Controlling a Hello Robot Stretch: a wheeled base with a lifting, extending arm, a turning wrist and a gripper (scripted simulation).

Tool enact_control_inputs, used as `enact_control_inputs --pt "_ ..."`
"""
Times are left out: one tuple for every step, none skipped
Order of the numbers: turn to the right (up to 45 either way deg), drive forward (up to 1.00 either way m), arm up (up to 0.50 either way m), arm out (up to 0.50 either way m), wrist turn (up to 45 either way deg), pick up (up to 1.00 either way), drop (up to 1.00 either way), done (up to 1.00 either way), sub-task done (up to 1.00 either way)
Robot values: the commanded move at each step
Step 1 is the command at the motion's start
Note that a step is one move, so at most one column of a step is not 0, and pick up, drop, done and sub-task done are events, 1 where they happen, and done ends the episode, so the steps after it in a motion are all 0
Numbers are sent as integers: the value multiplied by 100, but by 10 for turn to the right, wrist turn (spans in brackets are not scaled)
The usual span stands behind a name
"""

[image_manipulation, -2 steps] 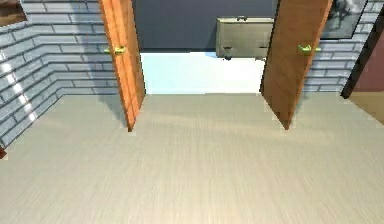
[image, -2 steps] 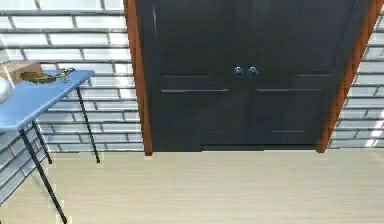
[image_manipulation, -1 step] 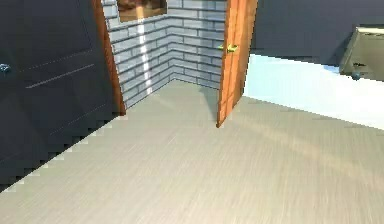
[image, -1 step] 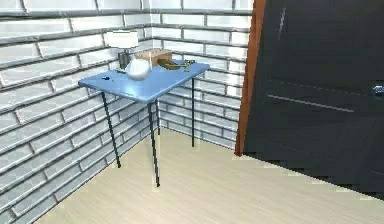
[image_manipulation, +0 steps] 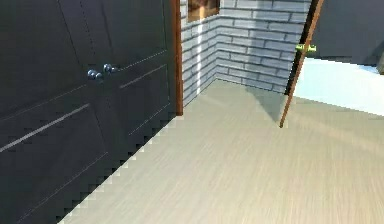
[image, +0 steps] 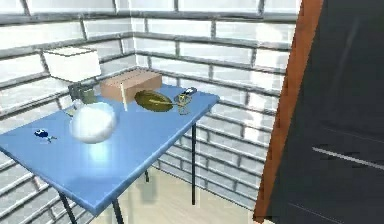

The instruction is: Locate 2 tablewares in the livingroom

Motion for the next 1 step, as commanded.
enact_control_inputs --pt "-90 0 0 0 0 0 0 0 0"
